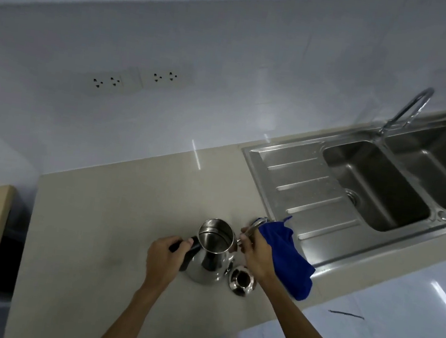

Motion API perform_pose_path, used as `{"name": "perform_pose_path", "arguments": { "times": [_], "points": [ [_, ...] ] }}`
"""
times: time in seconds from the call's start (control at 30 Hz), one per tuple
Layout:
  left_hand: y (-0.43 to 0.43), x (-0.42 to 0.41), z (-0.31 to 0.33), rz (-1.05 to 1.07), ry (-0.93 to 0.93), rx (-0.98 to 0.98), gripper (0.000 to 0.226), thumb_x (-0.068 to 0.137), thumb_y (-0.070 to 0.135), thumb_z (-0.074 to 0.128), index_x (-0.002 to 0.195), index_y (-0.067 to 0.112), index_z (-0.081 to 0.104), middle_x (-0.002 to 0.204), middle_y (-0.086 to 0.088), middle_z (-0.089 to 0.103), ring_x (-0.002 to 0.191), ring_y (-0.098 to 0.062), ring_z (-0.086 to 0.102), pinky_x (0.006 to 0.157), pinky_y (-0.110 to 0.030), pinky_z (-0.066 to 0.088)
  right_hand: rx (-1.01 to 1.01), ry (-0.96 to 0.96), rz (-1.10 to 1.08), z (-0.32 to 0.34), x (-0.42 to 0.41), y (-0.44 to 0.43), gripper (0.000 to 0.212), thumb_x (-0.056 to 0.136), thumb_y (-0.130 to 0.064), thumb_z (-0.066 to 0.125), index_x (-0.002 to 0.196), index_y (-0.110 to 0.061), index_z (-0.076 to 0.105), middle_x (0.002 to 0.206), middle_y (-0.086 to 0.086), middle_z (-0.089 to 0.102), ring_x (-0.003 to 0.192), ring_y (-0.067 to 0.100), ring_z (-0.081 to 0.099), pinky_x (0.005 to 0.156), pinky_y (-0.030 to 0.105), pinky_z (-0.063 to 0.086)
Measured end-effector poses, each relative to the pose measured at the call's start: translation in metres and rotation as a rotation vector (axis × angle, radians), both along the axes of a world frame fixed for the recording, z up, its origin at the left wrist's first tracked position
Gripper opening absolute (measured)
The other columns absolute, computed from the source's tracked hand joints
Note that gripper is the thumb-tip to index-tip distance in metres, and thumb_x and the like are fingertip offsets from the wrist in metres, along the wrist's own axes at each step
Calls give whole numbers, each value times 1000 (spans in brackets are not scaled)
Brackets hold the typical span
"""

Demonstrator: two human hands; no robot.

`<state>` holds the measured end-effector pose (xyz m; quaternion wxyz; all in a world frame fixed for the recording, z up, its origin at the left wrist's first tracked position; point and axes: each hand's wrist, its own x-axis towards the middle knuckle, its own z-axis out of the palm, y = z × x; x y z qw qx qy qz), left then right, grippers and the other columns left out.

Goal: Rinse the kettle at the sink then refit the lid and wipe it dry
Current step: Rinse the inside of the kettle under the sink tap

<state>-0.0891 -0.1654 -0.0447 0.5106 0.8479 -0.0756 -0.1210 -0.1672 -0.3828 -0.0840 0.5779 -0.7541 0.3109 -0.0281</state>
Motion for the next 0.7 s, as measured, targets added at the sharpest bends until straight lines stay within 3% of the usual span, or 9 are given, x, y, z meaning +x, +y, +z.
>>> {"name": "perform_pose_path", "arguments": {
  "times": [0.17,0.3,0.4,0.5,0.7],
  "points": [
    [-48,-12,30,-75,-46,-87,42,75,51,56,46,24,41,42,9,35,46,-6,31,50,-26,24,-92,-113,18,22,-27,-54,12,101,-19,52,106,-16,63,94,-5,72,84,2,67,78,20,52],
    [-122,-45,50,-131,-60,-133,46,78,50,57,49,18,39,45,9,35,47,-10,32,51,-27,25,-70,-161,2,43,-68,-132,10,101,-26,54,101,-30,63,97,-4,74,92,16,72,87,43,58],
    [-183,-70,61,-186,-65,-162,46,82,45,58,48,19,41,46,10,35,47,-9,34,53,-28,27,-74,-171,-82,56,-97,-191,13,100,-21,56,109,-22,64,100,1,72,91,18,72,86,45,61],
    [-238,-96,70,-251,-58,-196,47,88,36,60,44,31,46,42,13,40,45,-3,36,51,-23,30,-100,-185,-125,61,-123,-246,16,99,-17,58,113,-14,64,96,3,72,85,21,74,83,47,61],
    [-329,-118,69,-285,8,-224,54,99,16,60,47,29,52,46,10,46,47,-6,43,52,-22,37,-103,-155,-121,65,-147,-344,12,97,-28,60,106,-23,66,93,3,76,85,18,75,84,47,62]
  ]
}}
